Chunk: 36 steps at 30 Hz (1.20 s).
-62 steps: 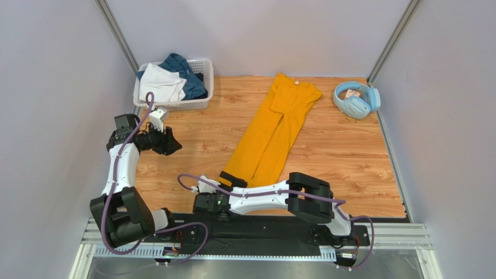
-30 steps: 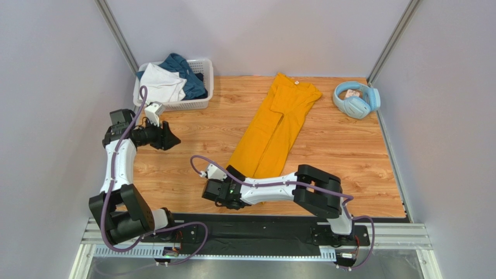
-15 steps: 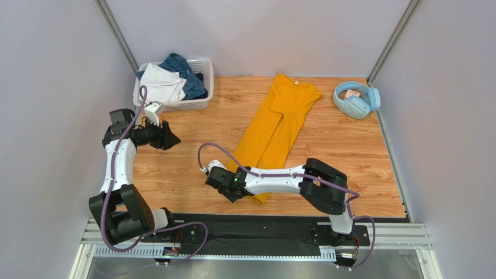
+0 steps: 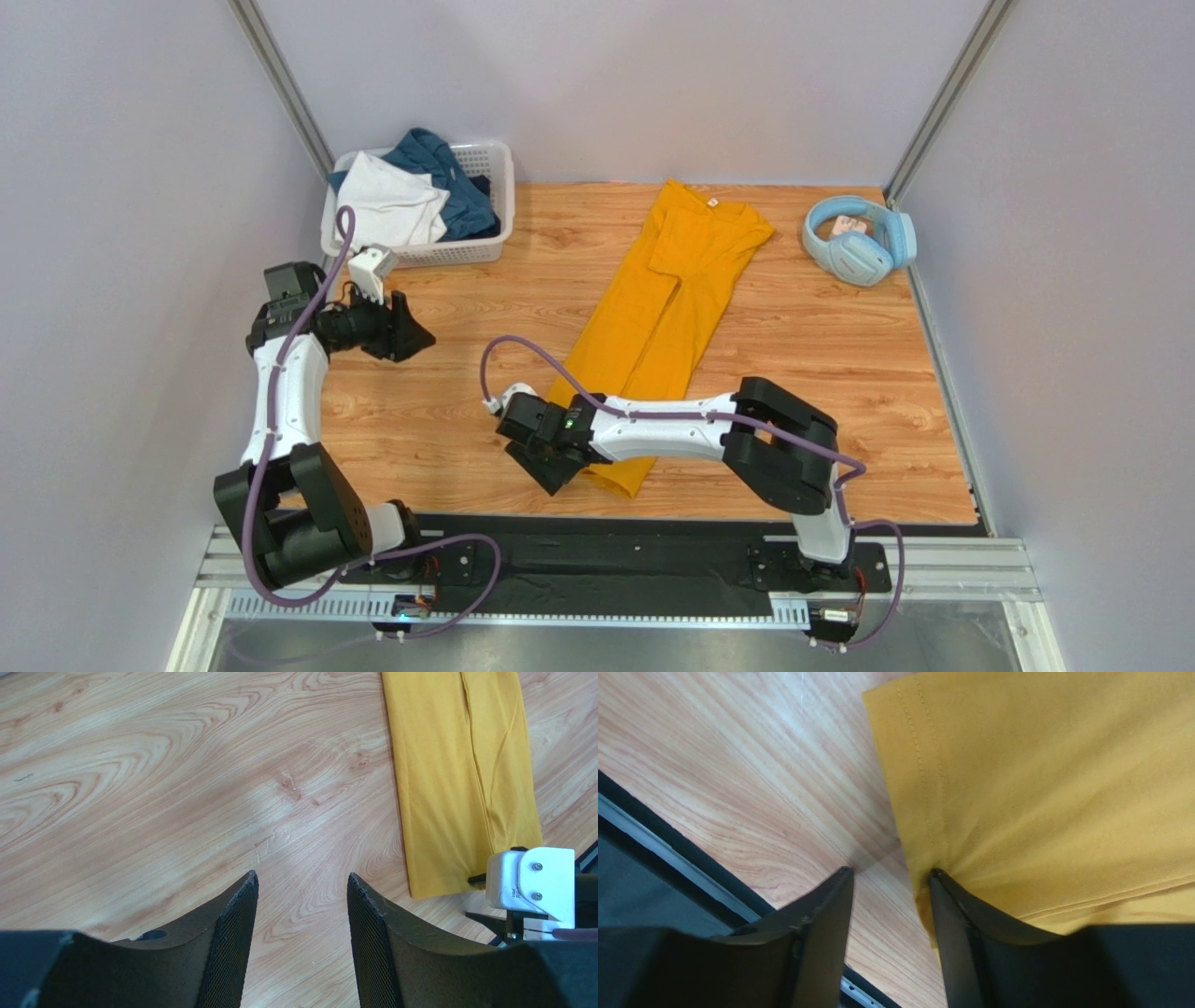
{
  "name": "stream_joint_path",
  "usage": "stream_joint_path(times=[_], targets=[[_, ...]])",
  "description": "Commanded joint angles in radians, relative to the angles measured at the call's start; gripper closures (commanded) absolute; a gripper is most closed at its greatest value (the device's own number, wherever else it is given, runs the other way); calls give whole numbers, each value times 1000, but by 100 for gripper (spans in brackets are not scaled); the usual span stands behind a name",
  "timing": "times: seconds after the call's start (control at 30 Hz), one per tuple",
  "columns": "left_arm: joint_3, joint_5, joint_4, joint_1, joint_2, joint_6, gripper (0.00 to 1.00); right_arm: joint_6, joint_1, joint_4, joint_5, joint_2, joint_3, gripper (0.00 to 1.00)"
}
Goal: Fold and stack the t-shirts
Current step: Fold the tshirt
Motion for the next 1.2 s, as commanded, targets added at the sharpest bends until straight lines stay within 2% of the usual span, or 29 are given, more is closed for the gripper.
stream_joint_path(times=[0.0,0.13,0.27,0.5,0.73,0.93,1.03,1.17], targets=[[36,44,-9,9,-15,33,43,47,4,-265,69,95,-97,43],[41,50,-18,7,-18,38,43,79,4,-340,240,57,-70,42],[43,59,-25,9,-12,42,43,89,4,-391,305,20,-50,42],[43,65,-30,7,5,48,43,72,4,-420,295,-20,2,43],[35,59,-28,9,26,61,43,15,24,-449,174,-90,125,43],[40,76,-22,7,45,41,43,6,30,-470,134,-149,208,43],[41,79,-24,7,38,30,43,9,27,-487,158,-182,164,43],[26,100,-30,7,-4,24,43,6,16,-474,212,-258,21,34]])
